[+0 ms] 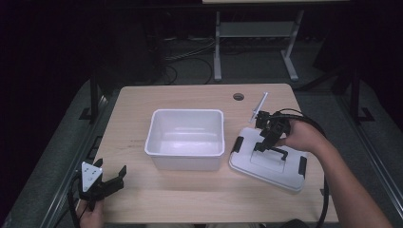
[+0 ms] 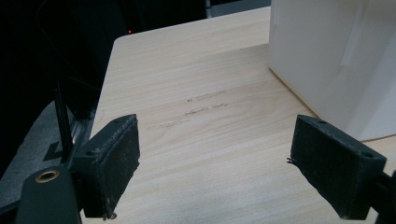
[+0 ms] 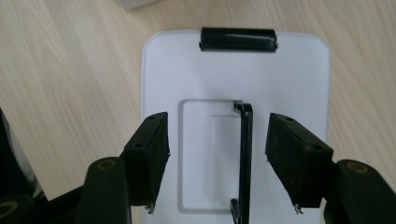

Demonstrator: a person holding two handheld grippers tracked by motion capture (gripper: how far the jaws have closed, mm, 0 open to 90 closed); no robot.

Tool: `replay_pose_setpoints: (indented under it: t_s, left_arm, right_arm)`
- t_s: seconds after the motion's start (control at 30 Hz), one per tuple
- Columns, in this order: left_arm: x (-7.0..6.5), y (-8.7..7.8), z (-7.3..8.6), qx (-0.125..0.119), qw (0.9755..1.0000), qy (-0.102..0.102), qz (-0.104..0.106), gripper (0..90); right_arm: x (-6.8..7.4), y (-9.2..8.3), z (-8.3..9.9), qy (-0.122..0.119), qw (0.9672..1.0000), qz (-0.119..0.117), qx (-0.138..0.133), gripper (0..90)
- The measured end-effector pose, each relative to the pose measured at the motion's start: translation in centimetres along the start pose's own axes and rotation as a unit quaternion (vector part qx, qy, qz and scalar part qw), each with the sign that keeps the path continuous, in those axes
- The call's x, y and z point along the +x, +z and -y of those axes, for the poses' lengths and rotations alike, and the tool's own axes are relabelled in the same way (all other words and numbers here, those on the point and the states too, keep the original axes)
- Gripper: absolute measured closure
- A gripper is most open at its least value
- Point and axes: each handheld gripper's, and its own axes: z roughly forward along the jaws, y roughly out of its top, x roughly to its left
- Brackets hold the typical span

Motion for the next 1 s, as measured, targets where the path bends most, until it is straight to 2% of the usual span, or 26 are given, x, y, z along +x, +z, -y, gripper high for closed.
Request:
replay_pose_setpoints:
  t_s: [0.27, 0.63, 1.0]
  left_arm:
    - [0.0, 0.0, 0.0, 0.000, 1.0000, 0.001, 0.000, 15.0]
    - [0.0, 0.0, 0.0, 0.000, 1.0000, 0.001, 0.000, 15.0]
    - [0.0, 0.0, 0.0, -0.001, 1.0000, 0.000, 0.000, 15.0]
  right_arm:
    - [-0.8, 1.5, 1.4, 0.015, 0.9998, 0.001, 0.014, 40.5]
    - [-1.5, 2.8, 2.9, 0.032, 0.9994, 0.002, 0.015, 46.3]
    - [-1.8, 3.9, 3.8, 0.039, 0.9991, 0.000, 0.016, 58.9]
